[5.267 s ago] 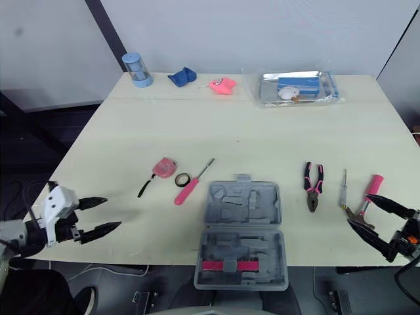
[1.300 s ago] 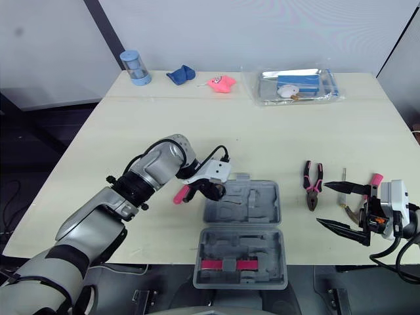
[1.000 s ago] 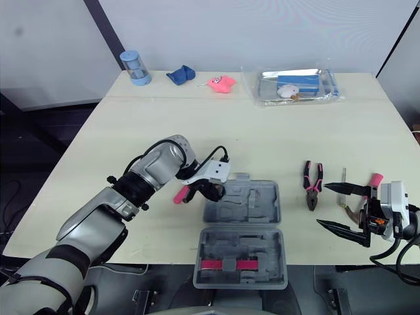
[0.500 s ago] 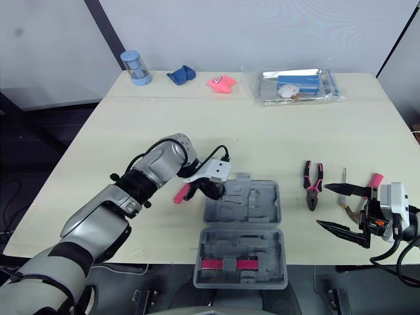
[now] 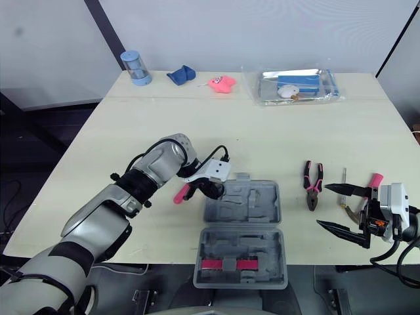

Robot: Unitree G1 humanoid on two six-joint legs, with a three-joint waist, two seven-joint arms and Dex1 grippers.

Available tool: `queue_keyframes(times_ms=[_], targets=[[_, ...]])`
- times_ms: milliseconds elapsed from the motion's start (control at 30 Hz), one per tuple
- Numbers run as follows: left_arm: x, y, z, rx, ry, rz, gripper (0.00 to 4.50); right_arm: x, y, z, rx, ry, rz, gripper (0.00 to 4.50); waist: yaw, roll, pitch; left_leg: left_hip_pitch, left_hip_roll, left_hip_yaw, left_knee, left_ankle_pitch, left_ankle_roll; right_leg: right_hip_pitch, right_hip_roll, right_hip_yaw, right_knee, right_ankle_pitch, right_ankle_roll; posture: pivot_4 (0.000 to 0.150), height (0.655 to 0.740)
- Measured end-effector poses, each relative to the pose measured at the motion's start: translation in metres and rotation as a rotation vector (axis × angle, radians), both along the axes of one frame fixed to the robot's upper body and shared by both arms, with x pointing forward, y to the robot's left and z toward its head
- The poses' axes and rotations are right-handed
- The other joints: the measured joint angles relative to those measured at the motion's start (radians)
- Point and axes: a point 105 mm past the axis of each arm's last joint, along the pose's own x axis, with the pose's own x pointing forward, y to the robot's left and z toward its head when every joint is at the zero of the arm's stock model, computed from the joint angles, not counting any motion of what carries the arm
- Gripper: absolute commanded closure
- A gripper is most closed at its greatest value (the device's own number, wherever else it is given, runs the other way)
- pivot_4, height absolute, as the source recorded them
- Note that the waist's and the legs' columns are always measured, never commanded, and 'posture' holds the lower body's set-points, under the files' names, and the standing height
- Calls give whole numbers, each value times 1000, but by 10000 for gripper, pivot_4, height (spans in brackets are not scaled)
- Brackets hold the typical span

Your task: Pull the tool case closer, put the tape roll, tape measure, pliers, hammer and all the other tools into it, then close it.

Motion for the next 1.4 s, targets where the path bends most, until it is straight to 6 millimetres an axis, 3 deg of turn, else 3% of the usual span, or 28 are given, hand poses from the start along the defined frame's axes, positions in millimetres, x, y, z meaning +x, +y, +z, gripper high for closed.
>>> queue_keyframes(times_ms=[100,200,600,900,1067,1267,1400], targets=[[0,0,1,1,3,-6,44060,0,0,1,-2,-8,0,0,0,0,0,0,0,0,0,0,0,0,0,0,0,0,0,1500,7400],[0,-1,1,4,-5,-9,35512,0,0,1,-2,-10,-3,0,0,0,0,0,0,0,0,0,0,0,0,0,0,0,0,1500,7400],[1,-5,2,3,-10,-15,35512,0,-1,0,-3,-11,-10,0,0,0,0,0,0,0,0,0,0,0,0,0,0,0,0,1500,7400],[6,-11,20,-22,-43,-35,35512,0,-1,0,-4,-12,-10,0,0,0,0,0,0,0,0,0,0,0,0,0,0,0,0,1500,7400],[8,-18,38,-188,-44,-15,35512,-1,-1,-1,-5,-13,-12,0,-1,0,0,0,0,0,0,0,0,0,0,0,0,0,0,1500,7400],[-4,5,24,-355,32,46,35512,-7,-1,-7,4,-1,-30,0,0,0,0,0,0,0,0,0,0,0,0,0,1,0,0,1500,7400],[-2,8,30,-451,2,61,35512,-8,1,-7,11,-16,-38,0,5,0,0,-1,0,0,1,0,0,0,-1,-1,1,0,0,1500,7400]])
